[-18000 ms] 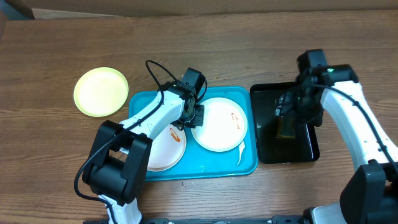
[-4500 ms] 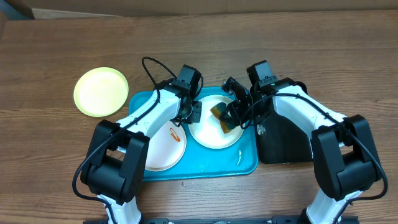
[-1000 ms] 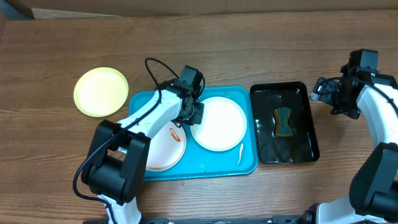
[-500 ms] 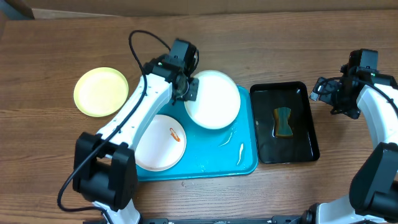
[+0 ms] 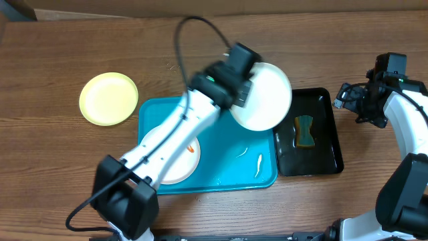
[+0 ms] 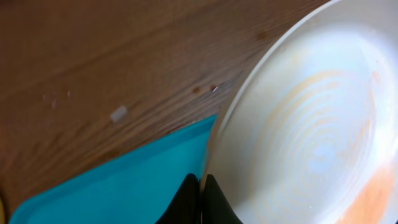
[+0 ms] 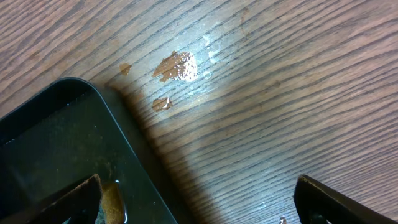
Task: Clean dirty plates on tray and stack at the side
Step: 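Lift the clean white plate by its rim with the left gripper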
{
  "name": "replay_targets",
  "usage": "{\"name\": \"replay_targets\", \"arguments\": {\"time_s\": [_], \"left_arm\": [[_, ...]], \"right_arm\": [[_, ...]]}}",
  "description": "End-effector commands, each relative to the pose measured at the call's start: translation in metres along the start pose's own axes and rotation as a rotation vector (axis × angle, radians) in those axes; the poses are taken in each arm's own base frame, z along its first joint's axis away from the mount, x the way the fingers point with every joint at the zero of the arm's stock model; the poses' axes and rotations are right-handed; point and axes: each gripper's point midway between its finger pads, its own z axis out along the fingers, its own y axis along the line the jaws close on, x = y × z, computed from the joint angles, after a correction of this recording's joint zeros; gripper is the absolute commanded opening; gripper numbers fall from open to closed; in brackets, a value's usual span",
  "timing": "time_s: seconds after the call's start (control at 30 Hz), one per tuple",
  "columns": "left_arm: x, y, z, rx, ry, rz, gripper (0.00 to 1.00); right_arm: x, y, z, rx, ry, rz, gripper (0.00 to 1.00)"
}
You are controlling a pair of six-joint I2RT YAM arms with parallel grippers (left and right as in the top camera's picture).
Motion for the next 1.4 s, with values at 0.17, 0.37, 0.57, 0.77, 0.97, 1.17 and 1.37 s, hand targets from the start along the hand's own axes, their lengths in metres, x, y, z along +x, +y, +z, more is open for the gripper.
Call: {"name": "replay_targets", "arguments": {"time_s": [0.17, 0.37, 0.57, 0.77, 0.97, 1.17, 1.37], "left_arm": [[-0.041, -0.029, -0.073, -0.365, -0.308, 0.154, 0.04], [-0.053, -0.051, -0.113, -0.497, -0.446, 0.198, 0.04], [-0.058, -0.055, -0.120, -0.504, -0.480, 0.182, 0.04], [-0.060, -0.055, -0.120, -0.497, -0.489, 0.168, 0.04], [-0.054, -0.074, -0.103, -0.336, -0.451, 0.161, 0.04], [-0.033, -0.077, -0.061, -0.056, -0.271, 0.014, 0.04], [-0.025, -0.031, -0.021, 0.190, -0.061, -0.213, 0.04]], "right_arm": [[-0.010, 0.002, -0.011, -0.008, -0.040, 0.008, 1.00], [-0.010, 0.002, -0.011, -0.008, -0.040, 0.008, 1.00], [-0.010, 0.002, -0.011, -0.008, -0.040, 0.008, 1.00], [-0.010, 0.002, -0.011, -0.008, -0.040, 0.008, 1.00], [-0.010, 0.002, -0.011, -0.008, -0.040, 0.008, 1.00], [-0.010, 0.002, -0.011, -0.008, -0.040, 0.008, 1.00], [-0.010, 0.002, -0.011, -0.008, -0.040, 0.008, 1.00]]}}
